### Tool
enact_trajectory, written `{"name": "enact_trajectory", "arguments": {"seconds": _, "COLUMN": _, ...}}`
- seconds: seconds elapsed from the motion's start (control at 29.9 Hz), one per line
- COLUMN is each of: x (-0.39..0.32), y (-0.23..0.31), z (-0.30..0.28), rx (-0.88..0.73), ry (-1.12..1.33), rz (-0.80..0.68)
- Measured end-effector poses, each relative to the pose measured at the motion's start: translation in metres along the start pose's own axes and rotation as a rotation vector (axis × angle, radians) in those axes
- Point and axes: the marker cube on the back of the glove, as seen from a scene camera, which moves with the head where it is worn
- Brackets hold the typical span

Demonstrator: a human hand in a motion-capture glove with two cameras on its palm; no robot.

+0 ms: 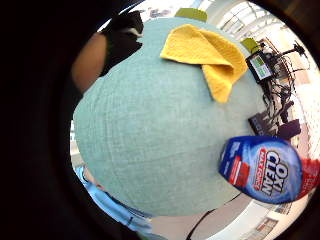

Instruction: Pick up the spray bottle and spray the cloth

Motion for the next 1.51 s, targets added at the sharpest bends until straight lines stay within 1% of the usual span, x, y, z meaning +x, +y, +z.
{"name": "enact_trajectory", "arguments": {"seconds": 0.2, "x": 0.001, "y": 0.027, "z": -0.012, "rx": 0.074, "ry": -0.095, "rz": 0.021}}
{"name": "enact_trajectory", "arguments": {"seconds": 0.43, "x": 0.019, "y": 0.091, "z": -0.025, "rx": 0.196, "ry": -0.244, "rz": 0.072}}
{"name": "enact_trajectory", "arguments": {"seconds": 0.64, "x": 0.037, "y": 0.149, "z": -0.031, "rx": 0.320, "ry": -0.275, "rz": 0.174}}
{"name": "enact_trajectory", "arguments": {"seconds": 0.8, "x": 0.055, "y": 0.175, "z": -0.039, "rx": 0.385, "ry": -0.308, "rz": 0.282}}
{"name": "enact_trajectory", "arguments": {"seconds": 0.97, "x": 0.088, "y": 0.170, "z": -0.048, "rx": 0.499, "ry": -0.464, "rz": 0.406}}
{"name": "enact_trajectory", "arguments": {"seconds": 1.04, "x": 0.105, "y": 0.164, "z": -0.047, "rx": 0.547, "ry": -0.518, "rz": 0.390}}
{"name": "enact_trajectory", "arguments": {"seconds": 1.1, "x": 0.118, "y": 0.162, "z": -0.044, "rx": 0.539, "ry": -0.556, "rz": 0.365}}
{"name": "enact_trajectory", "arguments": {"seconds": 1.24, "x": 0.140, "y": 0.147, "z": -0.044, "rx": 0.509, "ry": -0.609, "rz": 0.496}}
{"name": "enact_trajectory", "arguments": {"seconds": 1.27, "x": 0.146, "y": 0.142, "z": -0.043, "rx": 0.514, "ry": -0.613, "rz": 0.491}}
{"name": "enact_trajectory", "arguments": {"seconds": 1.37, "x": 0.161, "y": 0.132, "z": -0.039, "rx": 0.539, "ry": -0.601, "rz": 0.360}}
{"name": "enact_trajectory", "arguments": {"seconds": 1.4, "x": 0.164, "y": 0.127, "z": -0.039, "rx": 0.532, "ry": -0.609, "rz": 0.358}}
{"name": "enact_trajectory", "arguments": {"seconds": 1.51, "x": 0.168, "y": 0.111, "z": -0.042, "rx": 0.490, "ry": -0.671, "rz": 0.474}}
